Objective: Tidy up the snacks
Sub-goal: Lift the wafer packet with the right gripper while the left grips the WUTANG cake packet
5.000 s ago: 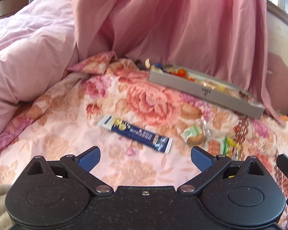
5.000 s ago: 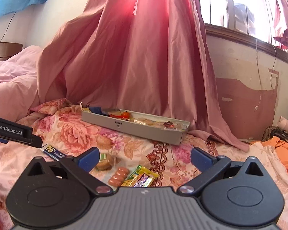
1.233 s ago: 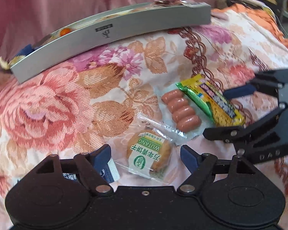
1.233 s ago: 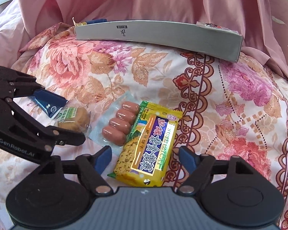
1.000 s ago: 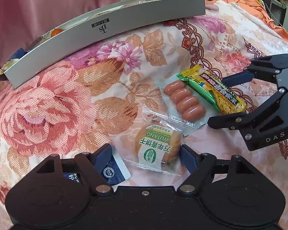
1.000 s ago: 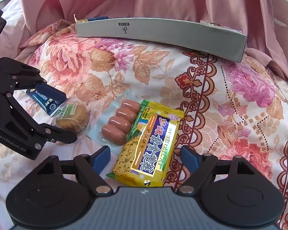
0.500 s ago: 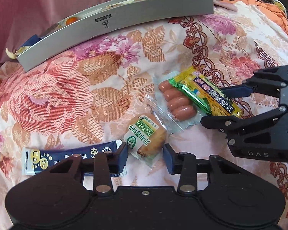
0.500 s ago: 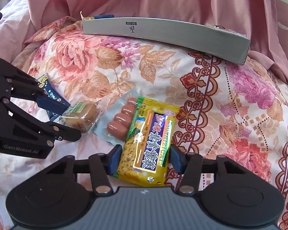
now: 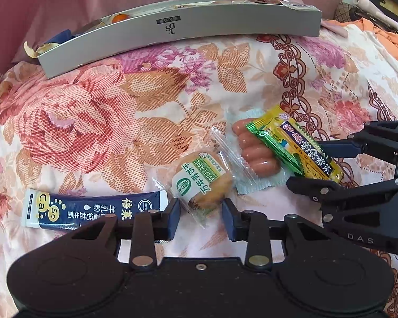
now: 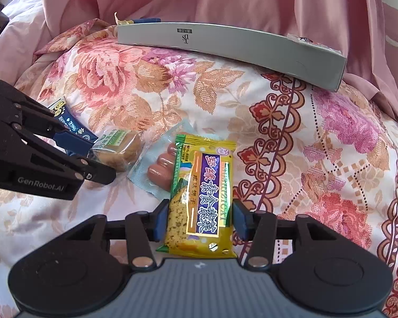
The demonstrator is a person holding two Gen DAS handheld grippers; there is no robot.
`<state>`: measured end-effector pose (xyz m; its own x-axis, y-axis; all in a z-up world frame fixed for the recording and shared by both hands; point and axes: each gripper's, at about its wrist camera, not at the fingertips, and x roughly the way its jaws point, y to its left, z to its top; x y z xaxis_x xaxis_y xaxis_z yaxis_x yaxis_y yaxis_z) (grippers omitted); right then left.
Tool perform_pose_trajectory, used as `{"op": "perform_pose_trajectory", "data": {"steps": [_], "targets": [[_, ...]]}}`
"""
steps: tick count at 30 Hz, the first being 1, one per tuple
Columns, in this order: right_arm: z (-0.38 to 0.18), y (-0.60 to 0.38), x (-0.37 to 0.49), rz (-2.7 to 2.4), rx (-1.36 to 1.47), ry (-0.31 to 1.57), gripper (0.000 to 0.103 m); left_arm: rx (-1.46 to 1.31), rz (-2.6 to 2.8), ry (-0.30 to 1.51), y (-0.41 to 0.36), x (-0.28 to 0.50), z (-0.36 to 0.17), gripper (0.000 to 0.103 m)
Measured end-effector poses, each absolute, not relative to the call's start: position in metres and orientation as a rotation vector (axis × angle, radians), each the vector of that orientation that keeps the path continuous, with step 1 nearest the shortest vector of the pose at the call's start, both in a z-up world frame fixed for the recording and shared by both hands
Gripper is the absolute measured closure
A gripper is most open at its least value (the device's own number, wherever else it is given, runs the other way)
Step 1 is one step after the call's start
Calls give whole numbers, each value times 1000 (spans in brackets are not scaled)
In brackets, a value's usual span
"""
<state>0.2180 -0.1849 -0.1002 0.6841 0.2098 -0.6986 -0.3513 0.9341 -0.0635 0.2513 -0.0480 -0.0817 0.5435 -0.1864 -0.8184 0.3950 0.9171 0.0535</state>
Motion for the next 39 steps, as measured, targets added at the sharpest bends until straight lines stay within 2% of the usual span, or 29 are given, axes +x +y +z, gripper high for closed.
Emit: {"op": "perform_pose_trajectory", "data": {"steps": [3,5,7,12,14,17,22,27,28,30,35,37,39], "targets": [[-100,-184,217,314,-206,748,51,236,-320,930,-49,248,-81,76],[-99,-184,217,314,-206,747,51,231,-302,930,-50,245,-80,88],[-100,-182,216,313,-224,741,51,229,-294,933,-51,245,-80,89],[-100,-180,214,313,-241,735,51,266,-285,890,-54,244,-78,75],[-100,-181,215,314,-233,738,51,290,-298,865,-54,243,-76,56],[-100,-181,215,314,-240,736,51,343,-316,810,-54,243,-73,40],[-101,-182,216,315,-233,736,50,510,-449,706,-61,251,-72,28],[-101,-182,217,319,-225,733,50,546,-621,782,-65,271,-74,29],[-101,-182,217,321,-222,731,50,536,-646,820,-65,274,-76,31],[-101,-182,218,325,-218,729,48,537,-629,859,-64,277,-81,43],[-103,-182,223,338,-204,730,45,340,-550,904,-47,276,-82,47],[-104,-183,224,347,-192,729,51,297,-496,905,-45,269,-82,48],[-103,-181,222,350,-203,723,51,290,-424,891,-49,260,-80,49]]}}
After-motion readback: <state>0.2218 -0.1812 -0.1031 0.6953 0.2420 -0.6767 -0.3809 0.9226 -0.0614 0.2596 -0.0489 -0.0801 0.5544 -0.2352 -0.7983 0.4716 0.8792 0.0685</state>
